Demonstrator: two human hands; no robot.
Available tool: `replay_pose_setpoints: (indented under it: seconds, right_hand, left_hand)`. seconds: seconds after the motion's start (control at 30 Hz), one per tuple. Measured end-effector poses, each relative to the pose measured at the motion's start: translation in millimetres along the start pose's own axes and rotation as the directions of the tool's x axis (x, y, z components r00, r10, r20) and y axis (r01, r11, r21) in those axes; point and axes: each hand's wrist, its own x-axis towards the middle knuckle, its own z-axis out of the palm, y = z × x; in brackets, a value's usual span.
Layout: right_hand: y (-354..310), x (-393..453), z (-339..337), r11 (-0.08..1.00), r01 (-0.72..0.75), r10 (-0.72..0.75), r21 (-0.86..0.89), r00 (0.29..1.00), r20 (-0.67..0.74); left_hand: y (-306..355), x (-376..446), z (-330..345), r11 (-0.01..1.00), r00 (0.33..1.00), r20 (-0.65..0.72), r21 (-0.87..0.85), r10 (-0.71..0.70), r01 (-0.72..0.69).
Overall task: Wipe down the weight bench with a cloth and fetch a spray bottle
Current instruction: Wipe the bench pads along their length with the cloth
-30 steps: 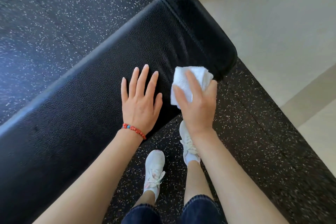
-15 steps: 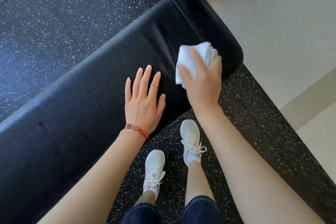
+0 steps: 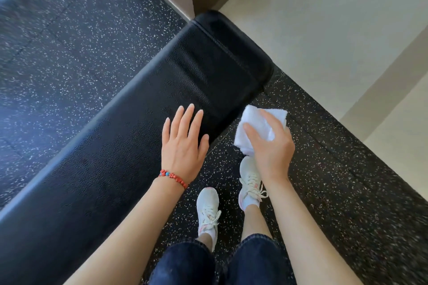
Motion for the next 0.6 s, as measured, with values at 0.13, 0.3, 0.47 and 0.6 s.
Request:
replay_pose_setpoints:
  seconds: [0.13, 0.3, 0.47, 0.6]
  right_hand:
    - [-4.2, -23.6, -35.9, 0.995, -0.058, 0.061, 0.076, 0.997, -0.046]
    - [12.2, -56.8, -85.9, 0.971, -0.142, 0.173, 0.192, 0.973, -0.152]
    - [43.3, -84.2, -147.9, 0.920, -0.193, 0.293, 0.342, 0.917, -0.272]
    - [74.2, -106.2, -208.1, 0.899, -0.187, 0.338, 0.396, 0.872, -0.355]
  left_hand:
    - [24.8, -14.0, -23.4, 0.996, 0.996, 0.036, 0.015, 0.083, -0.084]
    - [67.1, -31.5, -41.6, 0.983, 0.978, 0.098, 0.017, 0.181, -0.184]
    - [126.7, -54.5, -46.1, 0.957, 0.948, 0.143, 0.018, 0.285, -0.290]
    - [185.6, -79.1, -39.5, 0.921, 0.914, 0.143, 0.037, 0.379, -0.388]
